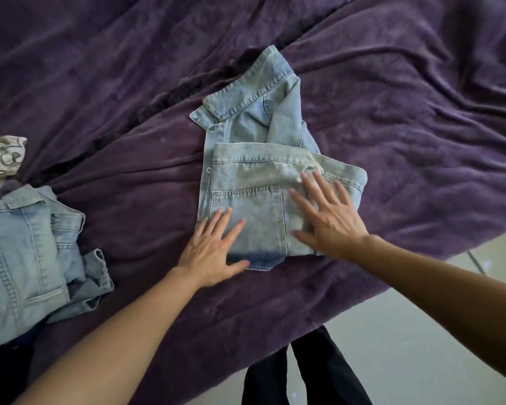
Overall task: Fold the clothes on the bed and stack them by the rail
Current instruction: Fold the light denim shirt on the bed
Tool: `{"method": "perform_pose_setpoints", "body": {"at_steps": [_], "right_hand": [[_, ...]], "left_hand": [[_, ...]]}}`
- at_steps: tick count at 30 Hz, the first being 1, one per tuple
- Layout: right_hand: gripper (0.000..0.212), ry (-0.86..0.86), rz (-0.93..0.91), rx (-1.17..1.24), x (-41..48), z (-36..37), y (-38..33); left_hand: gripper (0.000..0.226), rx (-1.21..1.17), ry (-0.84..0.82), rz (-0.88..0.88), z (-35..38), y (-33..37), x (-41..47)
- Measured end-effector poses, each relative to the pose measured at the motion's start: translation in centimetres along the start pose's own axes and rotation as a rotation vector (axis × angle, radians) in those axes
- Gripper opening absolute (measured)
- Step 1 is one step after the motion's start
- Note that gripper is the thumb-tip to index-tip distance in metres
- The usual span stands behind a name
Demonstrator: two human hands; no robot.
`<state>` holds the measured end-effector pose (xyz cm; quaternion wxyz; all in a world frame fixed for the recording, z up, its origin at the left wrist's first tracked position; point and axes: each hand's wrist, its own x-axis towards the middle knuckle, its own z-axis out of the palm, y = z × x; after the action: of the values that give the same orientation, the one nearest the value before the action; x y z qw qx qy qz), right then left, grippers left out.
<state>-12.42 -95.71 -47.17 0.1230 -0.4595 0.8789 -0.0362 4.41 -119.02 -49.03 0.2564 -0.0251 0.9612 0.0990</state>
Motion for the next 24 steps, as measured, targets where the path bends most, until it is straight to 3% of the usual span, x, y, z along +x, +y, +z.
{"method": "perform_pose_setpoints", "body": {"at_steps": [2,4,8,12,15,18,21,24], "right_hand": [[0.106,-0.153,-0.083,-0.09,-2.7,1.2,-1.5],[0.108,-0.332,-0.006,-0.171,-3.5,3.1,-2.3],[0.068,-0.275,0.103,-0.137,-2.5,4.1,-2.6],[0.052,-0.26,0.076,0.004,-3.0,2.4,-2.6],[0.054,-0.375,0.05,0.056,-3.4,-0.9,-2.8],[0.043,-0.587,0.025,0.143,-4.1,-4.2,-3.2],[0.02,-0.782,0.033,0.304,-2.6,-7.9,-2.5],[0.019,-0.838,0.066,0.337,2.8,-11.4,0.6]], "left_hand": [[0.109,0.125,-0.022,0.064,1.0,0.3,-0.9],[0.11,0.187,-0.028,0.032,1.9,0.6,-0.6],[0.081,0.113,0.068,-0.068,2.8,0.6,0.5],[0.057,-0.083,0.076,-0.071,1.3,0.5,-0.3],[0.041,-0.22,-0.05,-0.065,-2.0,0.5,-1.9],[0.005,-0.208,-0.273,-0.004,-6.6,0.6,-3.7],[0.015,-0.278,-0.449,0.076,-12.5,-0.1,-3.0],[0.012,-0.406,-0.388,0.06,-17.9,-2.1,0.4]]}}
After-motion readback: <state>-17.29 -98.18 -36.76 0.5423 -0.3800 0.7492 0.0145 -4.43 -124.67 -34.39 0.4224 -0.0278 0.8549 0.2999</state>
